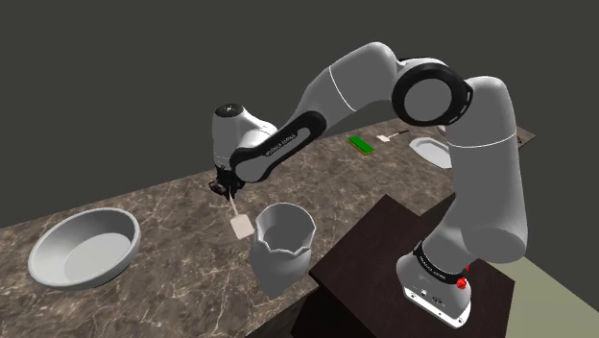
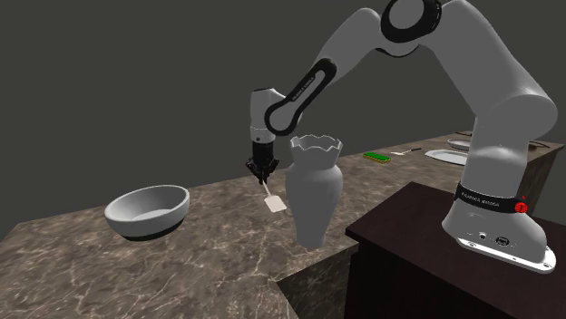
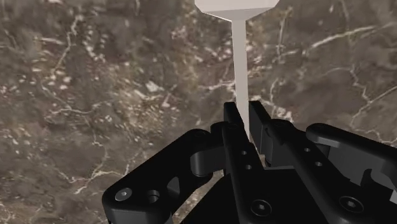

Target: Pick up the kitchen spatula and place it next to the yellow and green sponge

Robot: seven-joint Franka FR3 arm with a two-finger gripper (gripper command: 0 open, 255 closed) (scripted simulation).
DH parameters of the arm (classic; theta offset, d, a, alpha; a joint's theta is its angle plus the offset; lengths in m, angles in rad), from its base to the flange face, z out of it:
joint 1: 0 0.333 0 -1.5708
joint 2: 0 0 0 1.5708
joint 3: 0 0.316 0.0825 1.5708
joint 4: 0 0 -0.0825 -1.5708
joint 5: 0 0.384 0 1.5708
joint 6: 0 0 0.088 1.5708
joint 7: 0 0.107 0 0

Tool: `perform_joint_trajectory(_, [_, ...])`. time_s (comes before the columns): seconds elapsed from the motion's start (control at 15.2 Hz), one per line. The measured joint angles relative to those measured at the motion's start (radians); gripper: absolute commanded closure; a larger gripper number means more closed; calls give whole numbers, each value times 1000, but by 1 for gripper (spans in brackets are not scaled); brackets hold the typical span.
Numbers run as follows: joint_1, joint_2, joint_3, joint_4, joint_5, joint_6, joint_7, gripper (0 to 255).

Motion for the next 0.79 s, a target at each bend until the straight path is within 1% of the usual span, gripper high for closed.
perform_joint_trajectory(0.53, [-13, -73, 21, 3, 26, -75, -19, 255])
perform_joint_trajectory(0.73, [-53, -107, 19, -52, 34, -51, -58, 255])
perform_joint_trajectory(0.79, [-77, -129, 19, -86, 40, -39, -80, 255])
